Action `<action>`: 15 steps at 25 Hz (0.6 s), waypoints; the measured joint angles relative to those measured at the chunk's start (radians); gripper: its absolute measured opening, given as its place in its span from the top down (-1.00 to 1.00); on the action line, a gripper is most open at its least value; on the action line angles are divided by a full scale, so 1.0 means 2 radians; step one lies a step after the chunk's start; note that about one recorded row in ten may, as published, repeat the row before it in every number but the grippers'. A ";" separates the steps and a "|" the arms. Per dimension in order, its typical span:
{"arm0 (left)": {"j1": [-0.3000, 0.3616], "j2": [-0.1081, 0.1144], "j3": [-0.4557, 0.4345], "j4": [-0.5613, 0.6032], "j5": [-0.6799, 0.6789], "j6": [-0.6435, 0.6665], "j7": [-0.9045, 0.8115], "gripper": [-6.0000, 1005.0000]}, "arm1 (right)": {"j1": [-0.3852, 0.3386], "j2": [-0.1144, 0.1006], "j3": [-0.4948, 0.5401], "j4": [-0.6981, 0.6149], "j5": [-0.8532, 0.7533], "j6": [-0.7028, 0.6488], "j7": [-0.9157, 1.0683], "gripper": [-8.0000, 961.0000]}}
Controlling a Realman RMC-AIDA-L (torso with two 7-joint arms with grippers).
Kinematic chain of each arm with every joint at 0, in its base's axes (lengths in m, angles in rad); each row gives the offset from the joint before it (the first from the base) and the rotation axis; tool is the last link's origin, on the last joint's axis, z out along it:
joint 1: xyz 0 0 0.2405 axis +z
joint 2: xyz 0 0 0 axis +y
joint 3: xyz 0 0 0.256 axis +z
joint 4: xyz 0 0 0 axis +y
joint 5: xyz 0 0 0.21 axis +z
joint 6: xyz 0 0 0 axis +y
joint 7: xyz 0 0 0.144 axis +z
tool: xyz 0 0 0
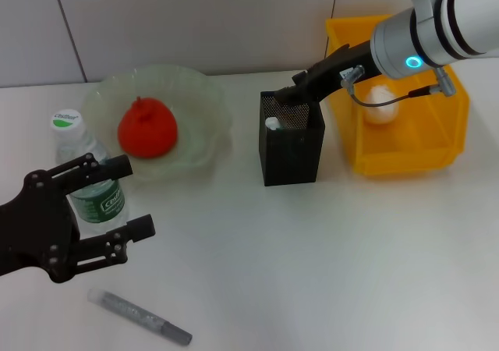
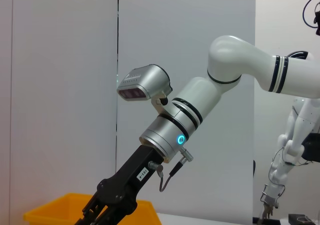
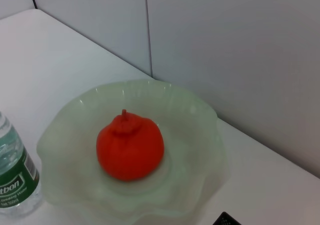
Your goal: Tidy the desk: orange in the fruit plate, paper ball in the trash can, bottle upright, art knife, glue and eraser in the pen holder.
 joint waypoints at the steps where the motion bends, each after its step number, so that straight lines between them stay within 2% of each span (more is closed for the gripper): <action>1: 0.000 0.000 0.000 0.000 0.000 0.000 0.000 -0.42 | 0.000 0.000 0.000 0.000 0.000 0.000 0.000 0.21; 10: 0.003 0.001 -0.001 0.000 0.000 0.001 0.002 -0.41 | -0.010 0.000 0.002 0.000 0.015 0.008 -0.012 -0.17; 15: 0.006 0.001 -0.004 0.000 0.000 0.001 0.002 -0.41 | -0.032 0.000 0.008 0.003 0.077 0.021 -0.058 -0.34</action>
